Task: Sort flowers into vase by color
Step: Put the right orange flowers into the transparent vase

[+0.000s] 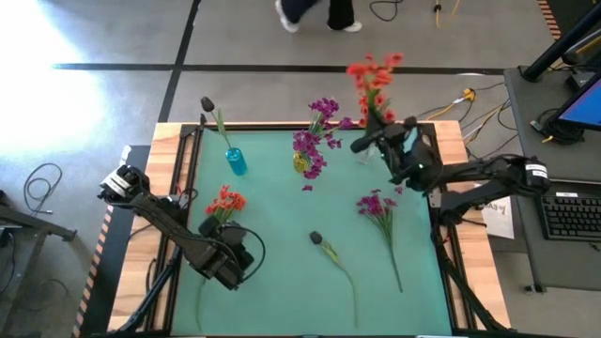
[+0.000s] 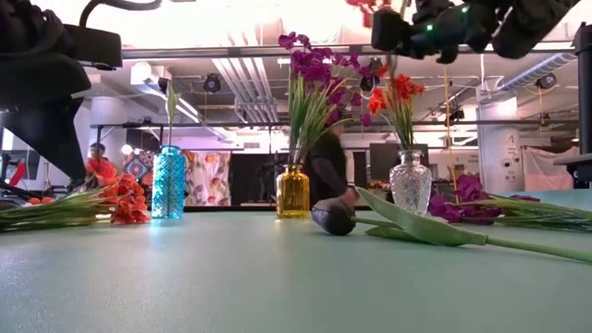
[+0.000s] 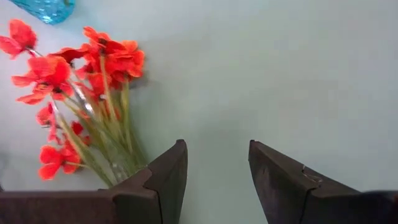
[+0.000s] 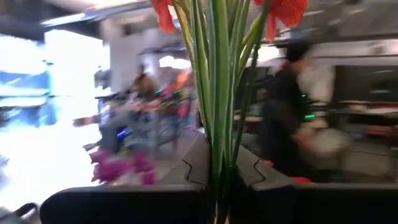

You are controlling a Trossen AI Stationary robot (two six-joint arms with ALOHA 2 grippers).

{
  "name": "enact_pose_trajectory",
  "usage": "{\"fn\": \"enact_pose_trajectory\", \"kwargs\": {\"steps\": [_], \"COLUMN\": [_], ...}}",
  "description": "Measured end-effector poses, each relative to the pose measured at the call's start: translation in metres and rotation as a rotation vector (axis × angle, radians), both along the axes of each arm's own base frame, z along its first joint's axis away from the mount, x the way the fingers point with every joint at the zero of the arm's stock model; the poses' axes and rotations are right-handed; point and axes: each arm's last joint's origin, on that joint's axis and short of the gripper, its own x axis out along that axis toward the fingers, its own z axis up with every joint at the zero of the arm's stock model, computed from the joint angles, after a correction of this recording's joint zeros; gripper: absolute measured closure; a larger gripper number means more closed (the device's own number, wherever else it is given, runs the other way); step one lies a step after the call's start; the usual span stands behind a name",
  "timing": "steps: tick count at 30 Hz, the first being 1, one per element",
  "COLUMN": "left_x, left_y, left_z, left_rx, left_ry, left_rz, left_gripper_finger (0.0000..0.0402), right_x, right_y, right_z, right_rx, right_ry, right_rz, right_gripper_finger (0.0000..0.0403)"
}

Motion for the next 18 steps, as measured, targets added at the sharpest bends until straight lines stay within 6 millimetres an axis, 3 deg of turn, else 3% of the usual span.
{"fn": "enact_pose_trajectory", "kwargs": {"steps": [7, 12, 18], "left_x": [0.0, 0.0, 0.0], "left_y": [0.0, 0.0, 0.001], "left_z": [0.0, 0.0, 0.0], "left_rx": [0.009, 0.01, 0.014], "left_ry": [0.0, -0.001, -0.004], "left_rz": [-0.001, -0.001, -0.002], "left_gripper_finger": [0.0244, 0.0244, 0.0244], "right_x": [-0.015, -0.036, -0.051], "right_y": [-0.02, -0.05, -0.067], "right_z": [0.02, 0.014, 0.009], "right_rx": [0.002, 0.097, 0.076], "right_ry": [-0.017, 0.037, 0.037], "right_rz": [0.28, 0.49, 0.498], "right_gripper_finger": [0.039, 0.039, 0.039]}}
